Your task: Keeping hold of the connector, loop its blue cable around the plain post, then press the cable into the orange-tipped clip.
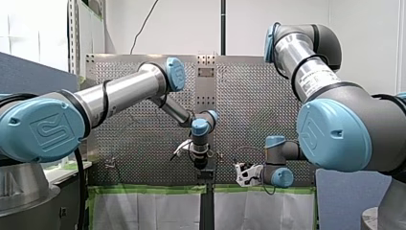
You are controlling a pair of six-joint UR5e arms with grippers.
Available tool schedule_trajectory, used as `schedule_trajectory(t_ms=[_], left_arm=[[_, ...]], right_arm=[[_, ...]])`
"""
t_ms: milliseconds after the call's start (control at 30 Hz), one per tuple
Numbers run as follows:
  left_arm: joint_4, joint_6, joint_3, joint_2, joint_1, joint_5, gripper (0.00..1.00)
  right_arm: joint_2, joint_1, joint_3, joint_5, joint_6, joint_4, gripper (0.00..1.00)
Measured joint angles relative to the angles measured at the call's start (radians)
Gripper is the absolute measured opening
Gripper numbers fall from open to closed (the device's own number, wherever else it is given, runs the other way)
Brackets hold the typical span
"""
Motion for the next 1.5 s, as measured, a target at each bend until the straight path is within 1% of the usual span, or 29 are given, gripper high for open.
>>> schedule_trajectory(t_ms=[233,367,467,567,733,967,1300,1333,1367,1400,1433,1467,1500], left_arm=[[0.051,-0.018,0.009,-0.048,0.001,0.01,1.0],[0.077,-0.019,-0.011,-0.077,0.008,0.011,1.0],[0.099,-0.02,-0.038,-0.094,0.015,0.01,1.0],[0.107,-0.02,-0.065,-0.099,0.02,0.009,1.0],[0.114,-0.02,-0.08,-0.101,0.024,0.011,1.0],[0.116,-0.021,-0.084,-0.101,0.026,0.015,1.0],[0.129,-0.024,-0.067,-0.101,0.027,0.015,1.0],[0.133,-0.024,-0.07,-0.101,0.027,0.015,0.96],[0.137,-0.024,-0.072,-0.101,0.027,0.015,0.85],[0.141,-0.024,-0.073,-0.101,0.027,0.014,0.85],[0.146,-0.024,-0.076,-0.101,0.027,0.014,0.68],[0.149,-0.024,-0.077,-0.101,0.026,0.013,0.6],[0.152,-0.023,-0.078,-0.101,0.026,0.013,0.6]], right_arm=[[0.0,0.001,0.0,0.0,0.0,0.0,0.0],[0.0,0.001,0.0,0.0,0.0,-0.002,0.0],[0.0,0.001,0.0,0.0,0.0,-0.003,0.0],[0.0,0.001,0.0,0.0,0.0,-0.004,0.0],[0.0,0.001,0.0,0.0,0.0,-0.005,0.0],[0.0,0.001,0.0,0.0,0.0,-0.005,0.0],[0.0,0.001,-0.001,0.0,0.002,-0.006,0.0],[0.0,0.0,-0.001,0.0,0.002,-0.006,0.0],[0.0,0.0,-0.001,0.0,0.003,-0.006,0.0],[0.0,0.0,-0.001,0.0,0.004,-0.006,0.0],[0.0,0.0,-0.001,0.0,0.004,-0.006,0.0],[0.0,0.0,-0.001,0.0,0.004,-0.006,0.0],[0.0,0.0,-0.002,0.0,0.004,-0.005,0.0]])
